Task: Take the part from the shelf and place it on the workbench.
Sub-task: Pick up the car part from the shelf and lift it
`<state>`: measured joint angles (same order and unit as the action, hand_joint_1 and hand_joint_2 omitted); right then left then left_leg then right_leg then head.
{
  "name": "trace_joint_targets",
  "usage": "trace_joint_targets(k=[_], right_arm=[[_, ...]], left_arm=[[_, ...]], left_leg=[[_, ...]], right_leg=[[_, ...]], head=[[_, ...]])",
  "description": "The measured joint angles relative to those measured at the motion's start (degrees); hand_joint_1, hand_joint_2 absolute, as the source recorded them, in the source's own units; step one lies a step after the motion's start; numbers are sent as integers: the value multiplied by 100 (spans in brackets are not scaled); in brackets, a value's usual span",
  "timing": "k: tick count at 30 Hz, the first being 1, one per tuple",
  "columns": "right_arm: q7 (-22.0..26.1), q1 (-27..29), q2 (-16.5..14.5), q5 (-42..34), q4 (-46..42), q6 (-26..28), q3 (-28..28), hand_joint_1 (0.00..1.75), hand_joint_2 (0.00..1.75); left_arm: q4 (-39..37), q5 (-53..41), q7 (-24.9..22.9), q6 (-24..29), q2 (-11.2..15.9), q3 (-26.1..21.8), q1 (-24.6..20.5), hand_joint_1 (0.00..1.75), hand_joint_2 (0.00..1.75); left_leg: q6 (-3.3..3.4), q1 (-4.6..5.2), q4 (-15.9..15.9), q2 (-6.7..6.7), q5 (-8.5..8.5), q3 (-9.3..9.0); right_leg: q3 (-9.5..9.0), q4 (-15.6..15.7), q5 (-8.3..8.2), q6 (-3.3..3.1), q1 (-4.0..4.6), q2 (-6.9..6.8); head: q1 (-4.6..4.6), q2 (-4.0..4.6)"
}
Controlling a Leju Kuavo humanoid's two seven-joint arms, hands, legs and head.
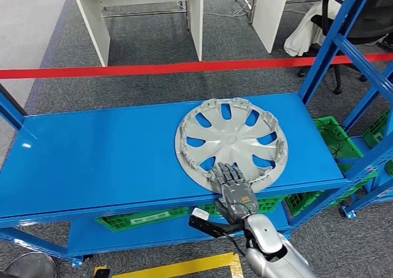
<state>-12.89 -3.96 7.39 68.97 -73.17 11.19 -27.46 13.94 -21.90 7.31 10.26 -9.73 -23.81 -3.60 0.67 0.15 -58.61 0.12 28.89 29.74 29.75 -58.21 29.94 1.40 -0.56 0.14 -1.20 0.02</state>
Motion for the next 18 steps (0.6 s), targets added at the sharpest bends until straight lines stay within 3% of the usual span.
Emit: trace_joint_targets(k=[1,2,18], right_arm=[[-13,-3,1,9,1,-10,1,161,175],[-21,-8,2,14,2,-22,2,175,175],[133,-186,57,-80,121,-243,25,175,175]], left_arm=[[0,-4,3,3,0,-11,3,0,175],[0,-9,6,7,0,-23,6,0,175],[0,74,111,153,-21,-255,18,0,175]], left_leg=[[0,0,0,0,0,-2],[1,0,0,0,0,-3],[9,0,1,-23,0,-34]], right_leg=[[-2,0,0,0,0,0],[-3,1,0,1,0,0],[-31,12,-12,16,0,31]], head=[[0,0],[0,0],[0,0]])
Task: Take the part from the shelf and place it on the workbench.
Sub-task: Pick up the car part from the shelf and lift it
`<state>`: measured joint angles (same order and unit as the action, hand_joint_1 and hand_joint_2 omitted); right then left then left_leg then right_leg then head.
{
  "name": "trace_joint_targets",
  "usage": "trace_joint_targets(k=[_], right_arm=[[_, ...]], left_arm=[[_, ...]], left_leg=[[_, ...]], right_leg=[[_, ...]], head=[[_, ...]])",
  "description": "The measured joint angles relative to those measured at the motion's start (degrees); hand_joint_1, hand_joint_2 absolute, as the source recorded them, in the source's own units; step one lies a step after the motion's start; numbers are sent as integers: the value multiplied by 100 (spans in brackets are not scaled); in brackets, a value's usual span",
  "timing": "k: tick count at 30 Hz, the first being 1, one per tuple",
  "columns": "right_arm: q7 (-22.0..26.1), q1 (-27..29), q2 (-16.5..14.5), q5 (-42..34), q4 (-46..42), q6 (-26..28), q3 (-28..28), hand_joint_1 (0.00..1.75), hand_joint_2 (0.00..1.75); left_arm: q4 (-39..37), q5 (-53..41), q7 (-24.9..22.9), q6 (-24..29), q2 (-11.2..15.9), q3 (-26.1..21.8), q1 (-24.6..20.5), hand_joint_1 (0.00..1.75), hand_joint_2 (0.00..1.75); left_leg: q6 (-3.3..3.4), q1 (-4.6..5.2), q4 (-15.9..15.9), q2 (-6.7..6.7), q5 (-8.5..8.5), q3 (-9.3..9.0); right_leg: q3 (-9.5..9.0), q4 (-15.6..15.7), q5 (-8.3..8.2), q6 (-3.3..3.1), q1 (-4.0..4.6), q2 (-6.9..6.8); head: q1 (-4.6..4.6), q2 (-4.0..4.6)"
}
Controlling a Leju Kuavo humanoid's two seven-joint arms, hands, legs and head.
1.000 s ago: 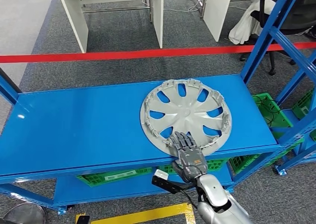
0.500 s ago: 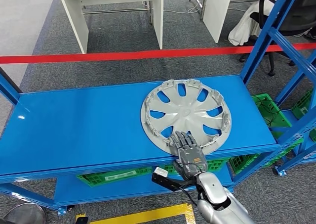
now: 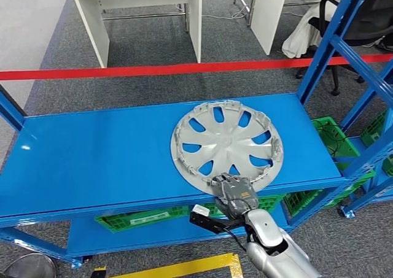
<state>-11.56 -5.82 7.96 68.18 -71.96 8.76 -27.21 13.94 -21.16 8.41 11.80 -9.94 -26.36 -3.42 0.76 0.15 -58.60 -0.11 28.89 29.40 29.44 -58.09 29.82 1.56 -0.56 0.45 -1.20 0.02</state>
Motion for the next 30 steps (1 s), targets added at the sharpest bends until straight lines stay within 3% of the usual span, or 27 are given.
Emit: trace_joint_targets(k=[23,30], right_arm=[[176,-207,7,-144,82,-173,-28,175,175],[503,-277,24,-356,121,-111,-86,175,175]], left_arm=[[2,24,84,92,-91,-185,-136,0,175],[2,-51,92,56,-106,-219,-147,0,175]], left_leg=[[3,-2,4,-49,-33,35],[3,-2,4,-68,-33,32]], right_leg=[[48,2,-48,-5,1,44],[49,2,-56,-5,1,62]], head=[[0,0],[-1,0]])
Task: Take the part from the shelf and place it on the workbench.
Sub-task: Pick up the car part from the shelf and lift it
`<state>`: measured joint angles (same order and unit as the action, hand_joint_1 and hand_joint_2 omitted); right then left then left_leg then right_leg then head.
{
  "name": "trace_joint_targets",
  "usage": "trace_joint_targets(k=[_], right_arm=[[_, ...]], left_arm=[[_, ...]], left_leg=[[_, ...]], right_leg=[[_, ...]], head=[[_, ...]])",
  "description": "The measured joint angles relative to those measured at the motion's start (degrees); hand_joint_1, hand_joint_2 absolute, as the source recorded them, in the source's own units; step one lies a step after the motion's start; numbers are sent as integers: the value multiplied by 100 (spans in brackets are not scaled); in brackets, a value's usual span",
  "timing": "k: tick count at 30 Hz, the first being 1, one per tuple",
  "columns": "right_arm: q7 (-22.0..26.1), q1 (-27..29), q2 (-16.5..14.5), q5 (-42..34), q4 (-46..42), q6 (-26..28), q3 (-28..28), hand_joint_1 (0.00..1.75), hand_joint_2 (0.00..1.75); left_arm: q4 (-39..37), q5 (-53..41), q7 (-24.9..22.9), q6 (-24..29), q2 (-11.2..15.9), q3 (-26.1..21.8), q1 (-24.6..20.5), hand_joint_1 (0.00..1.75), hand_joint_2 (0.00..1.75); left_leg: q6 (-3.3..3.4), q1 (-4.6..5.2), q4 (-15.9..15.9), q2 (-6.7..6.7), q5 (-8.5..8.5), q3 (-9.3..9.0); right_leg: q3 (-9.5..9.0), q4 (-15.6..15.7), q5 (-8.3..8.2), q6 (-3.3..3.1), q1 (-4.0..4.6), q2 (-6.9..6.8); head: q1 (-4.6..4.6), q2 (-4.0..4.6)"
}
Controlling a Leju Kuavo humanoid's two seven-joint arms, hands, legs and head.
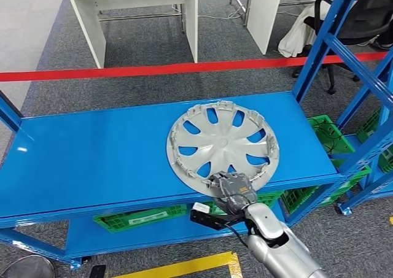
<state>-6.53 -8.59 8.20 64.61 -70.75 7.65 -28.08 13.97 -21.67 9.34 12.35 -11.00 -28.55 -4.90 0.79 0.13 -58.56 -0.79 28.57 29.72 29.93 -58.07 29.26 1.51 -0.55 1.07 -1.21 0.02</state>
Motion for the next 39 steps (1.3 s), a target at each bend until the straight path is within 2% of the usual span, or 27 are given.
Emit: trace_joint_targets(k=[5,9,12,16,25,31,39], right_arm=[[303,-23,61,-208,0,276,-74,175,175],[558,57,135,-389,-55,682,-75,175,175],[611,212,170,-256,-98,1099,2,175,175],[603,493,169,47,-136,1661,171,175,175],[592,653,164,201,-191,1841,355,175,175],[356,922,160,784,-396,2284,518,175,175],[131,1166,137,1331,-714,2575,667,175,175]], left_arm=[[0,-88,3,-28,-2,-7,-5,0,175],[0,-207,13,29,-8,-8,-6,0,175],[0,-275,26,100,-17,-8,9,0,175],[0,-330,38,150,-19,-8,96,0,175],[0,-376,56,155,-20,-8,140,0,175],[0,-462,40,159,-26,-8,155,0,175],[0,-558,-12,153,-50,-8,154,0,175]], left_leg=[[1,0,0,0,1,-1],[3,0,-1,3,1,3],[7,1,-4,16,-6,23],[10,3,-7,41,-14,69],[12,3,-7,49,-11,103],[12,4,-7,56,-11,120],[12,3,-7,57,-11,136]], right_leg=[[-3,-1,1,2,0,-1],[-3,-2,3,3,0,-7],[-26,-4,2,5,0,-27],[-7,-7,1,6,-2,-46],[26,-6,5,4,-2,-57],[38,-6,5,4,-3,-66],[57,-7,6,3,-2,-65]], head=[[0,0],[1,0],[1,0],[1,0],[0,0],[1,0],[1,0]])
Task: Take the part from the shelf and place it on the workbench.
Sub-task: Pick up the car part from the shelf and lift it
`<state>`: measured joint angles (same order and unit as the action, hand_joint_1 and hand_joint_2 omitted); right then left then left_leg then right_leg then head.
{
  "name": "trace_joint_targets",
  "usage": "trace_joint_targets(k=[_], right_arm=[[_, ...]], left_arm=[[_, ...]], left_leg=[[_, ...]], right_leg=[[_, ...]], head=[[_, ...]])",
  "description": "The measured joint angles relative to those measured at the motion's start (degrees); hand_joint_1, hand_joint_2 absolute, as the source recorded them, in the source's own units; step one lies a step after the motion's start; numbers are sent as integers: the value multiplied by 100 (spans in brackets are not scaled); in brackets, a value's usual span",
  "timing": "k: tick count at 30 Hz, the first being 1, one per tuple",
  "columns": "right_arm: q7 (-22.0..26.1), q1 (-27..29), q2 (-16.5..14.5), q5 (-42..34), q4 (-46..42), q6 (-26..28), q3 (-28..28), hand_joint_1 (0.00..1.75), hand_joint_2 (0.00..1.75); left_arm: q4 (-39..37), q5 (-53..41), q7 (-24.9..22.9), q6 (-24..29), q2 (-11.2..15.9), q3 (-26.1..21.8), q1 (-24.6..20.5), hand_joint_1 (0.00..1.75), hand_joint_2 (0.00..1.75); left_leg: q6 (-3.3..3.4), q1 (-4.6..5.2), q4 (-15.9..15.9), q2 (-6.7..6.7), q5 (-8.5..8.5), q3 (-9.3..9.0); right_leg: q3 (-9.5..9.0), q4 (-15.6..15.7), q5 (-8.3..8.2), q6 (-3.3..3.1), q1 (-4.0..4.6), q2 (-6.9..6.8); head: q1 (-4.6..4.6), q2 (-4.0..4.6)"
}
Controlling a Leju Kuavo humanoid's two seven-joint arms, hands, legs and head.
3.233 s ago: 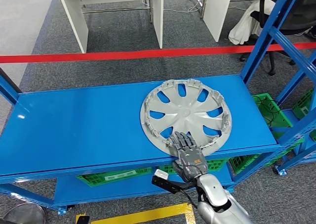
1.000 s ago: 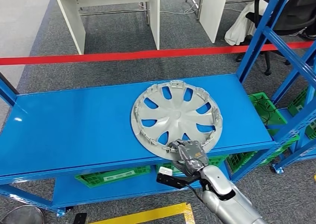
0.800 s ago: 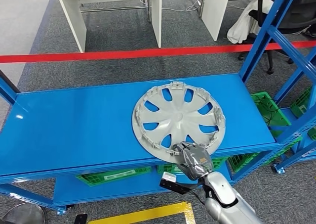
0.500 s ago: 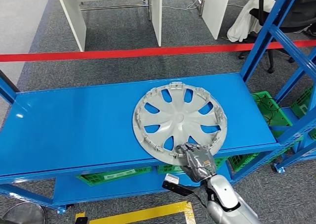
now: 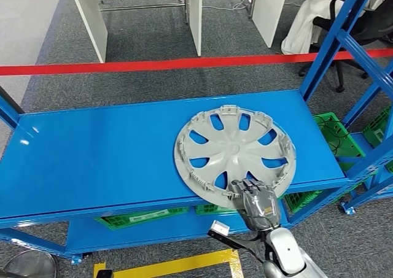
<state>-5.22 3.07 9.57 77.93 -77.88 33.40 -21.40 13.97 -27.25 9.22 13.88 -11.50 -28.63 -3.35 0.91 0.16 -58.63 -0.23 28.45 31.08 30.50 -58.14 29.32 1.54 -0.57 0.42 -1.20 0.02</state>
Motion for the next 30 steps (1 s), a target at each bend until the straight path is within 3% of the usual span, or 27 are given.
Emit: trace_joint_targets(k=[7,13,21,30], right_arm=[[-40,72,-21,164,-135,122,54,175,175],[-139,155,-21,716,-271,482,154,175,175],[-228,340,-13,1195,-734,517,282,175,175],[-224,348,284,1199,-1089,517,367,175,175]], left_arm=[[0,-33,-9,-31,-14,0,0,0,175],[0,-123,42,-43,-28,0,-1,0,175],[0,-164,237,19,-55,0,-5,0,175],[0,-246,246,27,-61,0,-9,0,175]], left_leg=[[0,0,0,0,0,8],[0,1,0,0,0,13],[0,1,0,0,0,21],[0,2,-1,0,-1,26]], right_leg=[[8,0,0,0,0,0],[13,0,0,0,-1,2],[23,0,0,0,-1,2],[25,0,0,0,-2,1]], head=[[0,0],[-1,0],[0,0],[-1,0]])
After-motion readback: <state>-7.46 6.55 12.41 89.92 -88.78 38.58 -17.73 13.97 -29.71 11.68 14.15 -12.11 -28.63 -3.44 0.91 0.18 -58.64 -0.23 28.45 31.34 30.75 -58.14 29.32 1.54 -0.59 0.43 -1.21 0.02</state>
